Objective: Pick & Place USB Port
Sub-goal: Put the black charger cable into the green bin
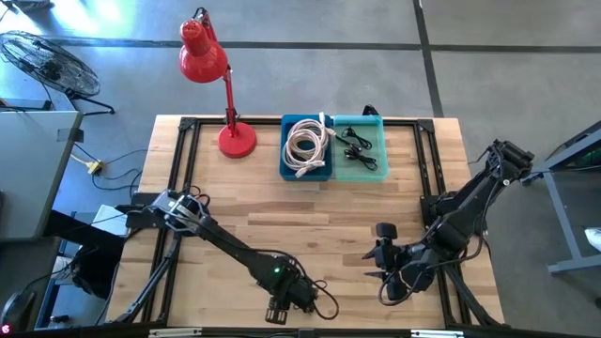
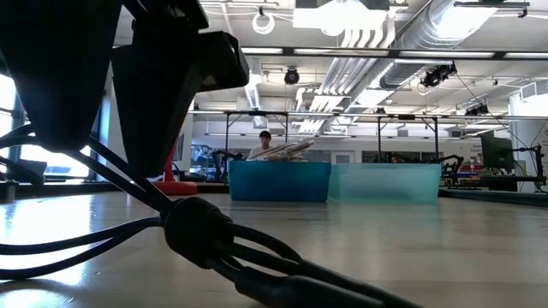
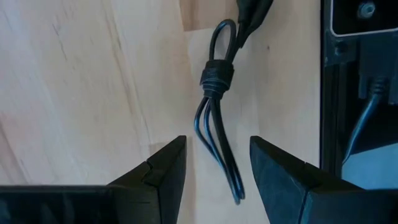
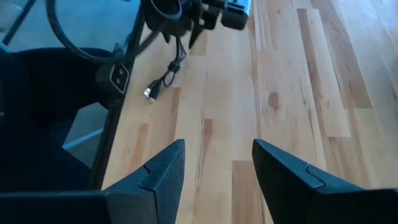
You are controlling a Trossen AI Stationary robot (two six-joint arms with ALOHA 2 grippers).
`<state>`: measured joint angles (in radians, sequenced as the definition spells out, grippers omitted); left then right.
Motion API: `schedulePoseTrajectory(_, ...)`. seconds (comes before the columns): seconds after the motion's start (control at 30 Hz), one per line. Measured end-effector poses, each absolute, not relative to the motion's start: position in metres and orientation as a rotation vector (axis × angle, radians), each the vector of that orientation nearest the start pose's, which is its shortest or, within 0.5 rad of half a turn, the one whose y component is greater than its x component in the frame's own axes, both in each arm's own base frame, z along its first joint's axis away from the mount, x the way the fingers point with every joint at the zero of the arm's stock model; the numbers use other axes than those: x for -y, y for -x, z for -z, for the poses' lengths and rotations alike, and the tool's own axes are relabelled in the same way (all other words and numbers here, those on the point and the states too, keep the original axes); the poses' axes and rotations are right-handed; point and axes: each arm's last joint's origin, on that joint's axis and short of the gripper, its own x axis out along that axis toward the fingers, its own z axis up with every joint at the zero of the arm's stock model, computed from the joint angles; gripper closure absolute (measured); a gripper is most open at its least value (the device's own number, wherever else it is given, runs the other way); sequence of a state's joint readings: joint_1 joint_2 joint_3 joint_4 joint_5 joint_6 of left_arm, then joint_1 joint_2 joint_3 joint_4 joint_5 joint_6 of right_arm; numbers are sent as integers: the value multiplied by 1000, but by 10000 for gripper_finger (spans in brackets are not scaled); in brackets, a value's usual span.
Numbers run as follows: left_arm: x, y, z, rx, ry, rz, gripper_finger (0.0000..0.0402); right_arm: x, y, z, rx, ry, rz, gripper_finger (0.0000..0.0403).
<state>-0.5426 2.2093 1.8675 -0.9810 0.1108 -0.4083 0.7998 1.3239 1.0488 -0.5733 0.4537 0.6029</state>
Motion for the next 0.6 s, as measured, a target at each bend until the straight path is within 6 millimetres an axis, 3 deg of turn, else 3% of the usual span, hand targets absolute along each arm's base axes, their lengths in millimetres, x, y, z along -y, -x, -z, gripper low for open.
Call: schedulePoseTrajectory(0.6, 237, -387, -196, -1369, 50, 293, 229, -195, -189, -282, -722, -76, -155, 222)
